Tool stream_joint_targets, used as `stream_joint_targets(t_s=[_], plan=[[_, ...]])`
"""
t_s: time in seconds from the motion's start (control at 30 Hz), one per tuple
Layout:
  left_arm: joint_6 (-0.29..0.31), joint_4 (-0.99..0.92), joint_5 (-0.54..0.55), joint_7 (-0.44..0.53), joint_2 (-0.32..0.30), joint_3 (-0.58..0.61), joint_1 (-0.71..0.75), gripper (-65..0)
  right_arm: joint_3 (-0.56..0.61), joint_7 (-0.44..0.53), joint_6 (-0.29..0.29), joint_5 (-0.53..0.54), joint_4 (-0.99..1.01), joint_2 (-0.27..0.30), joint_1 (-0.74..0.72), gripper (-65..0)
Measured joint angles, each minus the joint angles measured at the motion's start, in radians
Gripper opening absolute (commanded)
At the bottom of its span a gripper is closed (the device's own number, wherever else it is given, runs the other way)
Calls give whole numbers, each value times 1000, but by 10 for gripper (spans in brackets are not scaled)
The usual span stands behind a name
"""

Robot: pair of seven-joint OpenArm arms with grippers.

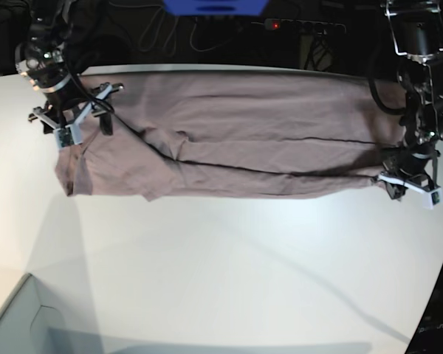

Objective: Layout the t-shirt on the table in an organized manner, then fold the t-shirt properly
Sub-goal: 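Regrasp the folded shirt's end corners with both grippers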

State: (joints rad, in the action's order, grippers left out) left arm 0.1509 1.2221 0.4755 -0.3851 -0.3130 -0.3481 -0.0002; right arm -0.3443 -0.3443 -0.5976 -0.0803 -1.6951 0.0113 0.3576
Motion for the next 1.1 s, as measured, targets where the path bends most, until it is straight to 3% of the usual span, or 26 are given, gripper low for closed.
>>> stream_joint_targets(t_s=[0.1, 0.53, 0.63, 0.87, 1.1], plan=[[0, 0, 0, 0, 0, 2, -1, -641, 16, 2, 0, 8, 46, -20, -10, -262], [0, -1, 0, 0, 0, 3, -5, -641, 11, 3, 0, 0, 213, -11, -67, -272], [0, -1, 0, 0, 0, 3, -6, -641, 11, 0, 0, 0, 224, -11, -80, -340], [0, -1, 0, 0, 0, 3, -6, -641, 11, 4, 0, 1, 238, -11, -90, -650], [0, -1, 0, 0, 0, 3, -6, -641, 4, -2, -1, -2, 151, -11, -69, -650]])
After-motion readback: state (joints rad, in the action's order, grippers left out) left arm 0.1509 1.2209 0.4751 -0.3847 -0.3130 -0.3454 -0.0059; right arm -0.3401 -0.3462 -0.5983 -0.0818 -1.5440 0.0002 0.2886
